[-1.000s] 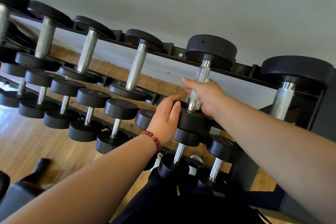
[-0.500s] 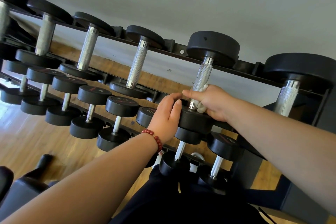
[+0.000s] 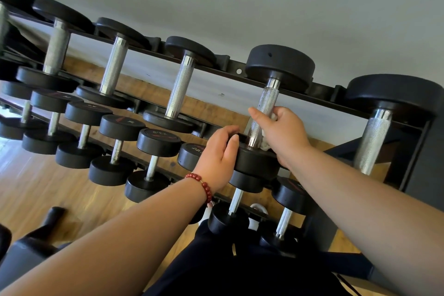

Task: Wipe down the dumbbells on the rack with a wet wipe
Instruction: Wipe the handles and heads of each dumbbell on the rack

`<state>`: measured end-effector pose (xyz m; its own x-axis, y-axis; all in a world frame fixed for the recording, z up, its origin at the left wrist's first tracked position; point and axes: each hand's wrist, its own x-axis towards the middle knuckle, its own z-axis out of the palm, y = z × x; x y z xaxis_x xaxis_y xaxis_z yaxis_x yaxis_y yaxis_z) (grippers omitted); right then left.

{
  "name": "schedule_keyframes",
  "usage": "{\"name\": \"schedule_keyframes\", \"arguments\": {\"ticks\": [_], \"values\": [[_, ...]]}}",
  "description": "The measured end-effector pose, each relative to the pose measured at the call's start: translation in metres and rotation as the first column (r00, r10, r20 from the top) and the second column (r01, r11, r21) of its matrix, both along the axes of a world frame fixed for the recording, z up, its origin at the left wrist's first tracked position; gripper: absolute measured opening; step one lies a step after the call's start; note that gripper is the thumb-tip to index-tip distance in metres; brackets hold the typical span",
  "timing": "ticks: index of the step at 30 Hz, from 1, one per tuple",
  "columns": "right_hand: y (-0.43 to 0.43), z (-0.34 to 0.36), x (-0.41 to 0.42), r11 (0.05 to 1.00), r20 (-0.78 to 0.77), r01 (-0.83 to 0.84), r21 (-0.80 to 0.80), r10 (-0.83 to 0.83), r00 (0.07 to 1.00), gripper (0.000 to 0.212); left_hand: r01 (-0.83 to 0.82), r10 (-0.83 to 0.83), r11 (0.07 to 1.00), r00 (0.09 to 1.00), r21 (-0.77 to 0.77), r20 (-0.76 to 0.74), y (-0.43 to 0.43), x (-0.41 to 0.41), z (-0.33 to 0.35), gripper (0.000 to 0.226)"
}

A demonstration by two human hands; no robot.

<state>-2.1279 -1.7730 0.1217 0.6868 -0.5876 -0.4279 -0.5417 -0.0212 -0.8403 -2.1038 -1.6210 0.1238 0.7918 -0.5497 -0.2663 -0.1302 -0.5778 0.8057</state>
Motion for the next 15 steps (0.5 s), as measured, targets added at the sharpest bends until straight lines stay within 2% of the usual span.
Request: {"name": "schedule_keyframes", "arguments": {"ticks": [3,7,15], "values": [[0.001,0.002,0.007,0.991,0.019,0.028,0.131,-0.030,0.999,0.041,-0.004,0.004,1.000,1.000,-0.001,-0.003,0.000,-0.001,0.001,0.036],[-0.003,0.005,0.028,0.947,0.017,0.119,0.299,-0.130,0.991,0.028,-0.006,0.006,1.000,1.000,-0.003,-0.007,0.000,0.000,0.001,0.035],[-0.009,0.005,0.021,0.887,0.035,0.188,0.421,-0.223,0.974,0.018,0.000,0.000,1.000,1.000,-0.009,-0.014,0.001,0.001,0.001,0.034]]}}
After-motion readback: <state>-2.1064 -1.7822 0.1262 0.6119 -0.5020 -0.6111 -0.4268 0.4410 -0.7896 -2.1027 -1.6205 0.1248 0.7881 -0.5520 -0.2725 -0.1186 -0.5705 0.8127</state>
